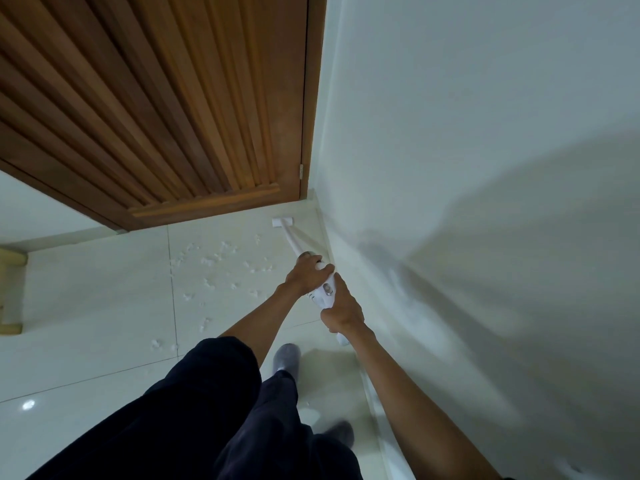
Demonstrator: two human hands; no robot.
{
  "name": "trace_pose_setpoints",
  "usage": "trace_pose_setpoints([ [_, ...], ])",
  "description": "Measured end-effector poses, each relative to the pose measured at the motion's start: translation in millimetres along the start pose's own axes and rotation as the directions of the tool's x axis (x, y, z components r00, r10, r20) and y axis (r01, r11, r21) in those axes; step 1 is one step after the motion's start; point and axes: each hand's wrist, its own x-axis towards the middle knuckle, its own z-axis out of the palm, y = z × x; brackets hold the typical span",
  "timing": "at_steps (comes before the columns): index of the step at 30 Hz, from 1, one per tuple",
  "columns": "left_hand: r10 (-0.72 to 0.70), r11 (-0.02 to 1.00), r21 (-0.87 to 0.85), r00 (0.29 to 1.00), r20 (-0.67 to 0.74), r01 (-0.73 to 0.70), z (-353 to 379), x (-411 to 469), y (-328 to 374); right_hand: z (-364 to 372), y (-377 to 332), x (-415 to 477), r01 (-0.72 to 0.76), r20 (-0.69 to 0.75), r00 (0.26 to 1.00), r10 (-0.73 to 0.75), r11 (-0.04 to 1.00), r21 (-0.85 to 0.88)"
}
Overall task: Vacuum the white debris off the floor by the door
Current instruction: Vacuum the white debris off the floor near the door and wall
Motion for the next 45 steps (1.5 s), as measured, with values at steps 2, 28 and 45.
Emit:
trace_pose_setpoints([
  [2,0.026,1.0,-0.007,1.0,-0.006,-0.026,-4,2,-1,-2,-3,2,0.013,0.003,1.0,-0.013,1.0,-0.025],
  [28,0.016,0.992,-0.125,1.0,-0.024,-0.019,-42,42,28,-29,-35,51,0.098,-0.082,0.988,-0.128,0.947,-0.306],
  [45,-0.018,0.999,0.045,0.999,0.04,0.016,-53,35,23,-4,-36,57,0.012,0.013,1.0,-0.012,0.999,-0.048],
])
